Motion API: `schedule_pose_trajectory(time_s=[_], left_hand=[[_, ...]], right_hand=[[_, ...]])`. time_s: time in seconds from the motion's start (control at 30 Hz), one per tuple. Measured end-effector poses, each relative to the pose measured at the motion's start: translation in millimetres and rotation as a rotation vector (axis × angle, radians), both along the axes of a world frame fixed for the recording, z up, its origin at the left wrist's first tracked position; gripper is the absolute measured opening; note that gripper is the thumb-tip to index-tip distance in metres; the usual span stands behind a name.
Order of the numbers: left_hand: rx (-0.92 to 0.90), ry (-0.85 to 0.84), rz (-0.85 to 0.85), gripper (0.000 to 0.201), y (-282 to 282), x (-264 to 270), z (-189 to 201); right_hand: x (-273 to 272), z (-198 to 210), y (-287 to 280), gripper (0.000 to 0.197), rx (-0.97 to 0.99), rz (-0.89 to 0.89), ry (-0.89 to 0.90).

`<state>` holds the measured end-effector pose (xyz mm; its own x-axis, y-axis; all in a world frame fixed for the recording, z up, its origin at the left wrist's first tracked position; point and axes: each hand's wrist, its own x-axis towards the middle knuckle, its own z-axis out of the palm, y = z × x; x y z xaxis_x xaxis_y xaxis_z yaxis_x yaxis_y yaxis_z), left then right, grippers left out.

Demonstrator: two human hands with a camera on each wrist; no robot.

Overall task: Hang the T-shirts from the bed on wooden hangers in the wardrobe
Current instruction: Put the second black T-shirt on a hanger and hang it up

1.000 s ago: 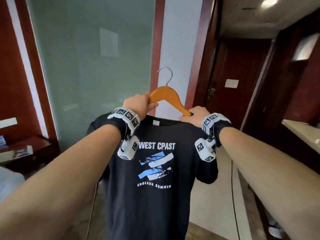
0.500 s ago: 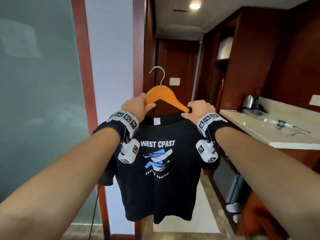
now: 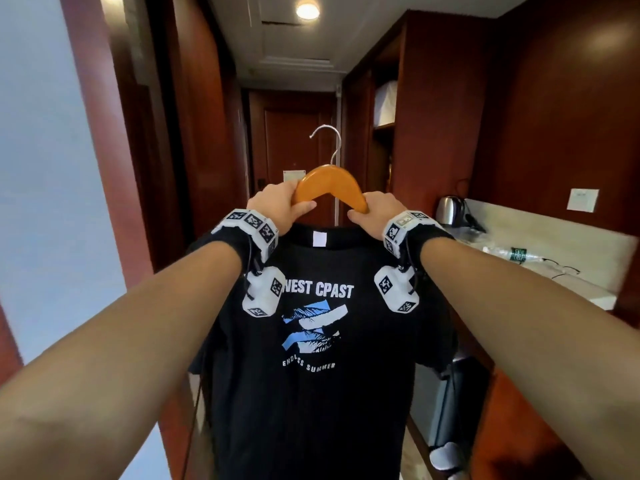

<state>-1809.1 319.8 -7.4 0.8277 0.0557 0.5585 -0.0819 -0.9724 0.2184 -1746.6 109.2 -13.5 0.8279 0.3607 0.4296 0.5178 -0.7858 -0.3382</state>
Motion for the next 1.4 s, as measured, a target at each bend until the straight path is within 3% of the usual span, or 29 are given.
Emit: schedule_pose_trajectory(time_s=[0.2, 0.5, 1.03, 1.4], left_hand=[[0.054, 0.149, -0.069, 0.036, -7, 119, 6], [0.102, 0.171, -0.07, 0.031, 9, 283, -1], [0.096, 0.083, -0.178, 0.031, 72, 636, 16], [0.104, 0.103, -0.207, 0.031, 100, 876, 6]], right_hand=[[116, 9, -24, 0.027, -0.121, 0.034, 0.002], [285, 8, -10, 0.022, -0.285, -0.022, -0.036], [614, 27, 47, 0.016, -0.298, -0.107, -0.055], [853, 11, 73, 0.018, -0.279, -0.117, -0.034]])
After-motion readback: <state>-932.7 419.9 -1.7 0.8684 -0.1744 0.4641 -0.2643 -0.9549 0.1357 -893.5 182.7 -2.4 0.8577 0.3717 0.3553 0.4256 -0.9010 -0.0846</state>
